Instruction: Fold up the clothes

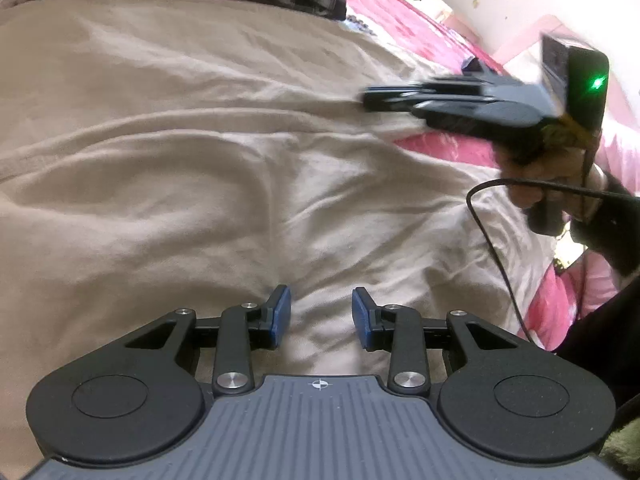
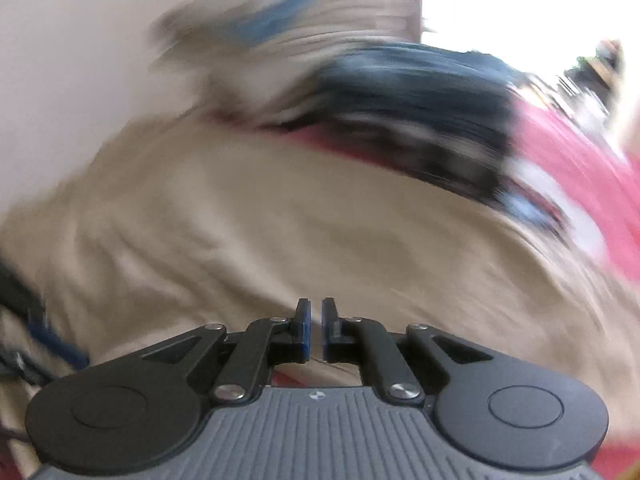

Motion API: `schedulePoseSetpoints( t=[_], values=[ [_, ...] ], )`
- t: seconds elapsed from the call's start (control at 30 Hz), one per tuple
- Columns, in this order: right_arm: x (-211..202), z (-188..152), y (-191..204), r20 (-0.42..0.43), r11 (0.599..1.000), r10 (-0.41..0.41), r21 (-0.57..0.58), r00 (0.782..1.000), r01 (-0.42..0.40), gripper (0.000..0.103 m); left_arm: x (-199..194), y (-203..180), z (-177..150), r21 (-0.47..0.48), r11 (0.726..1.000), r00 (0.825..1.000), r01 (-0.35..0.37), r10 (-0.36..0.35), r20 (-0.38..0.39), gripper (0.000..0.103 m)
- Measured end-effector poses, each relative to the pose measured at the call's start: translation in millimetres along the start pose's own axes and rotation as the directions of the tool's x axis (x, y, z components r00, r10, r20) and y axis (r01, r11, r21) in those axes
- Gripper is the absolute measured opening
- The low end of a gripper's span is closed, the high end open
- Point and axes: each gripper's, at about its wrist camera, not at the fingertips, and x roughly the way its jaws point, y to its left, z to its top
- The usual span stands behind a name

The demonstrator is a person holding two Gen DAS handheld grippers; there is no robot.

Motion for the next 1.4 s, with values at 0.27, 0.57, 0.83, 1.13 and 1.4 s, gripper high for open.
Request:
schedulePoseSetpoints(
  t=[0.27, 0.57, 0.83, 1.13, 1.4],
  values=[
    [-30.9, -48.5, -26.0, -0.077, 0.971, 0.144, 0.201, 0.986, -0.126, 0.009, 9.6, -7.8, 13.0, 0.022, 0.999, 0.999, -0.023, 0.022, 0.043, 0.033],
    [-41.0, -70.6, -67.3, 0.041, 0.918, -0.178, 0.366, 0.983, 0.151, 0.005, 22.5, -12.8, 16.4, 0.035, 0.995, 0.995, -0.091, 0.090, 0.034, 0.033],
    [-82.2, -105.5, -77.4, 0.026, 0.884, -0.179, 0.443, 0.984, 0.149, 0.006, 24.5, -19.7, 16.8, 0.020, 0.991, 0.991, -0.129, 0.128, 0.037, 0.033],
    [-100.7, -134.5, -152.9, -0.044, 0.655, -0.478, 0.648, 0.877, 0.389, 0.004, 22.0, -20.8, 16.0, -0.005, 0.988, 0.987, -0.154, 0.154, 0.052, 0.033],
    [-124.5, -140.4, -123.8, 0.017, 0.674, -0.475, 0.650, 0.880, 0.351, 0.017, -12.5, -23.1, 12.4, -0.059, 0.977, 0.971, -0.206, 0.211, 0.114, 0.034]
  ],
)
